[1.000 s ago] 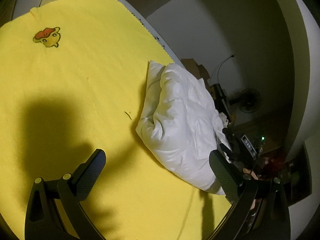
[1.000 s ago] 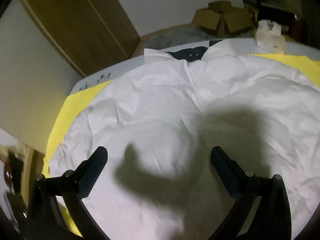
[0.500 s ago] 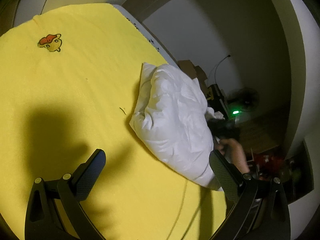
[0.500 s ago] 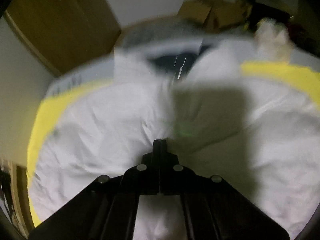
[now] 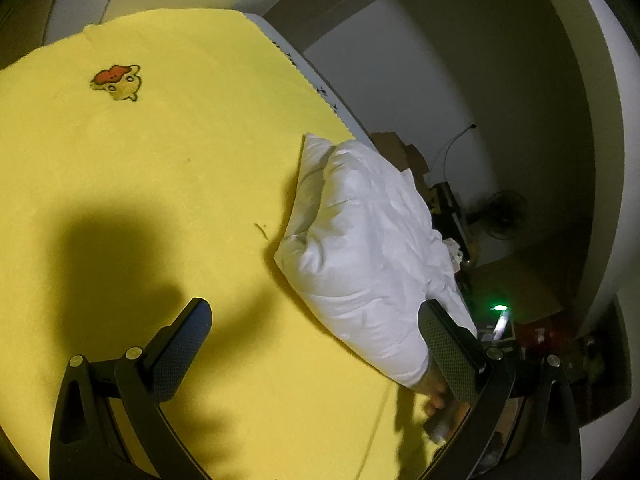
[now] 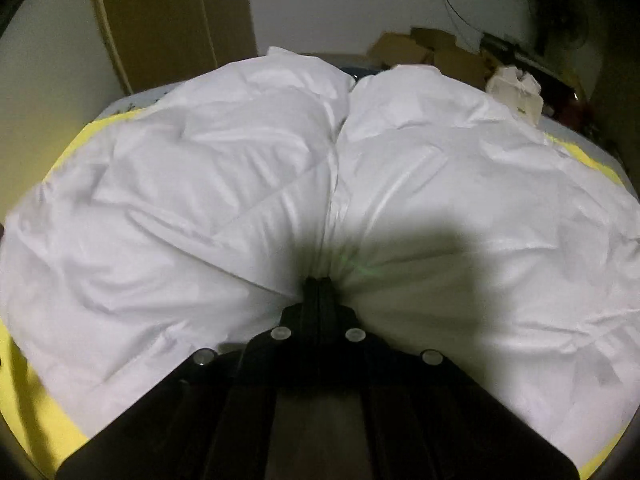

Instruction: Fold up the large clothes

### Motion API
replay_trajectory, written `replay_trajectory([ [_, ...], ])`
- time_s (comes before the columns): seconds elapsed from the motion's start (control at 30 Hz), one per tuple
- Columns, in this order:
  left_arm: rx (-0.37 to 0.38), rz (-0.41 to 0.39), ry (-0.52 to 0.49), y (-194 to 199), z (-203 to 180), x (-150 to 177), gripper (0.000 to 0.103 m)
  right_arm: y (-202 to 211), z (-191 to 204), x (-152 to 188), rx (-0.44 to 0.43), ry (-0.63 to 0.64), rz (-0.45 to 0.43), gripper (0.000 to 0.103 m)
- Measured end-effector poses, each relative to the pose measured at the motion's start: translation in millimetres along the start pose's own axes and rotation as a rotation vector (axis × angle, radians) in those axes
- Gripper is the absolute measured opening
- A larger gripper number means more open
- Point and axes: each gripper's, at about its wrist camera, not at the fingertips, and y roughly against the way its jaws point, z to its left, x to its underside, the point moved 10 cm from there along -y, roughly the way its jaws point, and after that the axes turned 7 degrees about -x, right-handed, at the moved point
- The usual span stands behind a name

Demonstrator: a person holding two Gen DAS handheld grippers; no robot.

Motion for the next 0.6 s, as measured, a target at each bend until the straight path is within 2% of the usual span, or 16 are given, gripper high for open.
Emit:
replay_trajectory([
  [0.03, -0.002, 0.002, -0.004, 1.7, 1.6, 2.1, 0.103, 15.4, 0.2, 1.7, -0.032, -0.057, -0.010, 0.000],
  [0.1, -0.019, 0.017, -0.010, -0.2, 8.0, 6.6, 0.103, 46.9, 10.3, 6.4, -0.051, -0.043, -0.070, 0.000],
  [0.17, -0.036, 0.038, 0.018, -8.7, 14.9, 8.5, 0.103, 28.2, 13.9, 36.0, -0.050, -0.020, 0.017, 0.000],
  [0.23, 0.004, 0.062, 0.048, -16.6, 14.2, 10.1, 0.103, 16.7, 11.8, 38.0, -0.012, 0.040, -0.026, 0.000],
  [0.27, 0.046, 0.090, 0.067, -23.3, 10.8, 11.5, 0.103, 16.3, 10.0, 34.0, -0.014, 0.023, -0.005, 0.000],
  [0.3, 0.074, 0.106, 0.084, -26.7, 8.4, 11.8, 0.103, 17.5, 8.3, 33.8, -0.031, -0.009, 0.014, 0.000],
  [0.37, 0.160, 0.145, 0.102, -34.4, -2.3, 10.2, 0.103, 28.8, 0.6, 29.3, -0.145, -0.135, 0.042, 0.001],
  [0.4, 0.166, 0.155, 0.103, -38.3, -3.9, 8.5, 0.103, 39.4, 1.4, 30.4, -0.187, -0.159, 0.029, 0.001],
  [0.47, 0.150, 0.161, 0.113, -50.6, -1.2, 1.1, 0.103, 68.2, 3.0, 29.9, -0.211, -0.135, -0.045, 0.002],
  [0.53, 0.141, 0.186, 0.126, -63.6, 1.8, -3.4, 0.103, 86.5, 0.2, 31.4, -0.231, -0.113, -0.071, 0.008],
  [0.6, 0.159, 0.219, 0.149, -78.0, 1.1, -8.1, 0.103, 97.9, -2.3, 41.4, -0.251, -0.127, -0.067, 0.022],
])
